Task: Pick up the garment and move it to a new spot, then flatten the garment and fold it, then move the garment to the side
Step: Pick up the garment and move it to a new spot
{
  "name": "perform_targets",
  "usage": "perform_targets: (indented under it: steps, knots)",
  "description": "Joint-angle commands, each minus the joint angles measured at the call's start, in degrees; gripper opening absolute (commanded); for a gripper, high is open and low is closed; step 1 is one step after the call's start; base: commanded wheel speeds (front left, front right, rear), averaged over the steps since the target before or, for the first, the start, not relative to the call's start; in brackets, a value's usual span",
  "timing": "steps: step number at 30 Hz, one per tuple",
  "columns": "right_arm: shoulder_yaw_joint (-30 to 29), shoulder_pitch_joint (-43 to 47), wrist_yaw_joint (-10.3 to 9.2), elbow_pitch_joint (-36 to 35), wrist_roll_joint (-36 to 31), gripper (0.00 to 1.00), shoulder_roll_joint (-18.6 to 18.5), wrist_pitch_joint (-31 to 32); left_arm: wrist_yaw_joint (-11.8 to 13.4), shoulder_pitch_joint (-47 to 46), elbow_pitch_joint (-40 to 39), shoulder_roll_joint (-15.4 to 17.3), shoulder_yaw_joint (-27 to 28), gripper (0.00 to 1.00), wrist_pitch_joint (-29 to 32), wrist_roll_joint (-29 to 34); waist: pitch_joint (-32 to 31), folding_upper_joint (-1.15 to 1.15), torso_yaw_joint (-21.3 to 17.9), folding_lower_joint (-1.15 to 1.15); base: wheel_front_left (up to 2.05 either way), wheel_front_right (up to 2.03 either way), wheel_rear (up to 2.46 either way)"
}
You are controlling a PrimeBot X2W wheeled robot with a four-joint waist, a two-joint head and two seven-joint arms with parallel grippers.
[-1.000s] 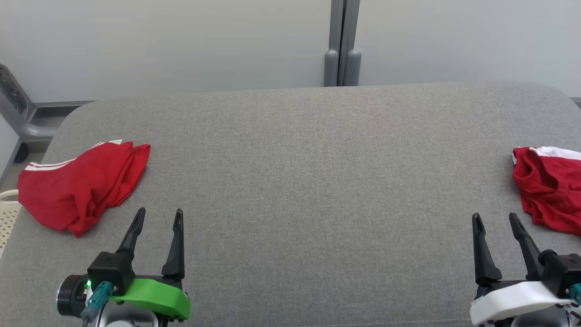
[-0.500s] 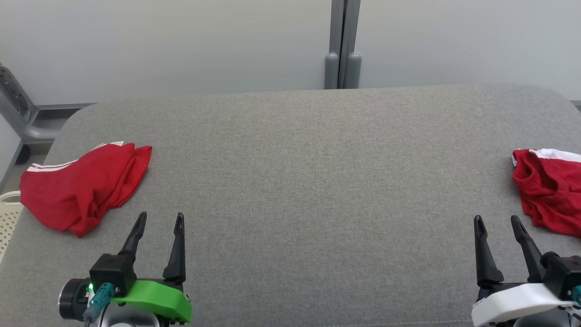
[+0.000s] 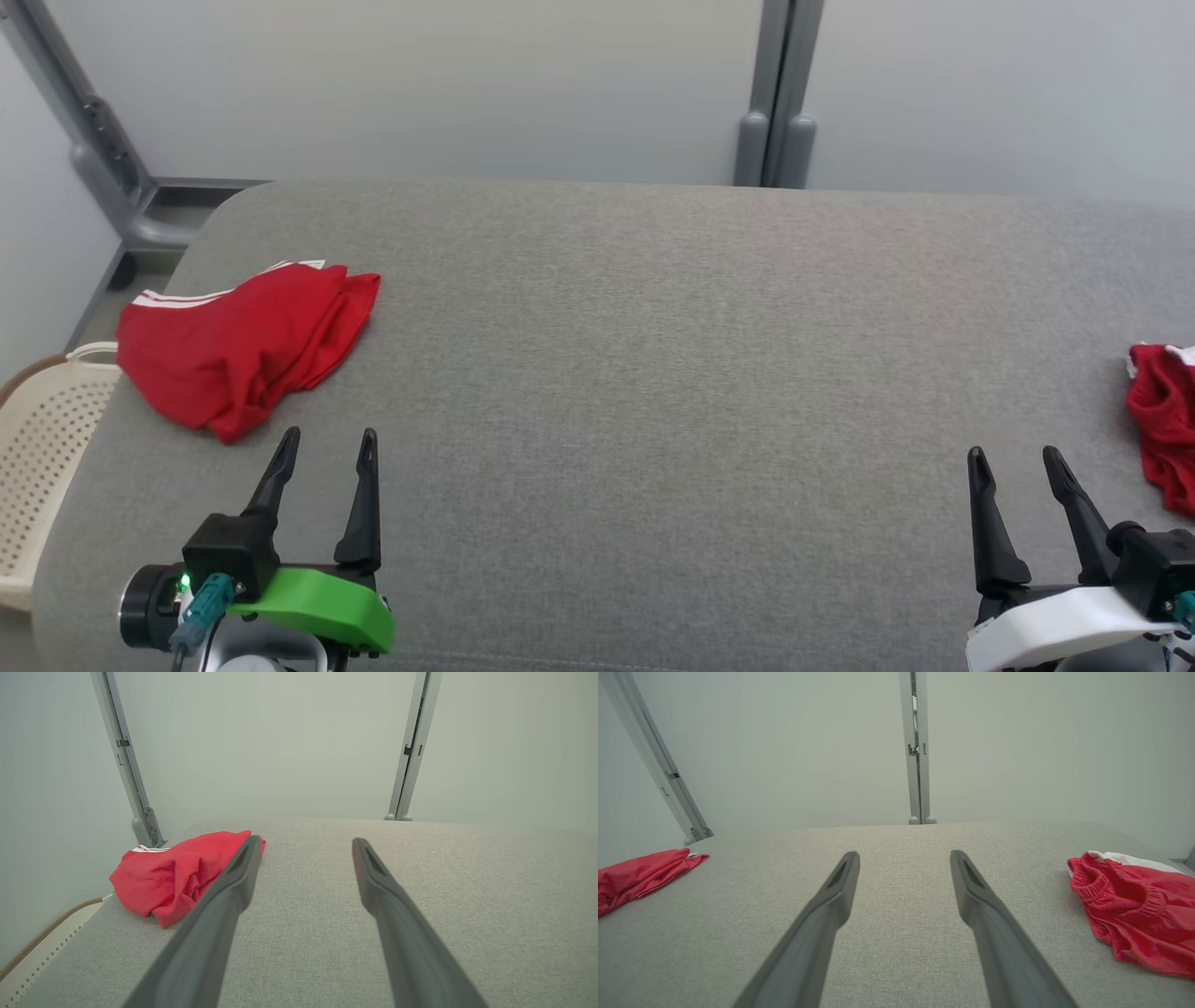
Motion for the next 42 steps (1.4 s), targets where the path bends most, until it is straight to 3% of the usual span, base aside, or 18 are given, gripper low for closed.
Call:
perform_targets:
  steps: [1, 5, 6, 11, 14, 20, 28, 36, 42]
  knots:
    - [0.2, 0.2, -0.07, -0.4, 0.0, 1.00, -0.1, 0.2, 0.3, -0.6, -0.2, 0.4, 0.4, 1.00, -0.2, -0.3, 0.3, 0.00, 5.1, 0.00, 0.00, 0.00, 0.00]
    - [1.0, 0.0, -0.06, -0.5, 0.0, 1.00, -0.1, 0.2, 0.7, -0.6, -0.5, 0.5, 0.7, 1.00, -0.2, -0.5, 0.5, 0.00, 9.3, 0.00, 0.00, 0.00, 0.00]
    - [1.3, -0.2, -0.06, -0.4, 0.4, 1.00, -0.1, 0.1, 0.8, -0.6, -0.7, 0.6, 0.8, 1.00, -0.2, -0.7, 0.6, 0.00, 12.2, 0.00, 0.00, 0.00, 0.00]
    - [2.2, -0.8, -0.06, 0.2, 1.1, 1.00, -0.1, -0.3, 0.9, -0.8, -1.0, 0.8, 1.0, 1.00, -0.4, -1.0, 0.9, 0.00, 19.2, 0.00, 0.00, 0.00, 0.00]
    - [2.6, -0.8, -0.06, 0.3, 1.0, 1.00, -0.1, -0.3, 0.9, -0.9, -1.1, 0.8, 1.2, 1.00, -0.4, -1.2, 1.1, 0.00, 21.7, 0.00, 0.00, 0.00, 0.00]
    - [5.8, -4.8, -0.06, 1.5, -0.3, 1.00, -0.2, 0.8, 3.0, 1.4, -3.1, 0.5, 3.9, 1.00, -1.5, -2.2, 3.4, 0.00, 23.2, 0.00, 0.00, 0.00, 0.00]
    - [7.4, -8.0, -0.06, 4.1, -0.8, 1.00, -0.2, 0.2, 3.5, 2.9, -4.6, 0.0, 5.2, 1.00, -2.1, -2.2, 4.2, 0.00, 23.5, 0.00, 0.00, 0.00, 0.00]
    - [6.8, -7.7, -0.06, 4.9, -0.3, 1.00, -0.2, -0.5, 2.8, 1.3, -5.0, 0.2, 4.6, 1.00, -1.7, -1.8, 3.9, 0.00, 23.3, 0.00, 0.00, 0.00, 0.00]
    - [5.0, -5.8, -0.06, 3.7, -0.5, 1.00, -0.2, -1.0, 1.4, -4.9, -6.1, 1.6, 4.0, 1.00, 1.6, -2.1, 3.9, 0.00, 22.8, 0.00, 0.00, 0.00, 0.00]
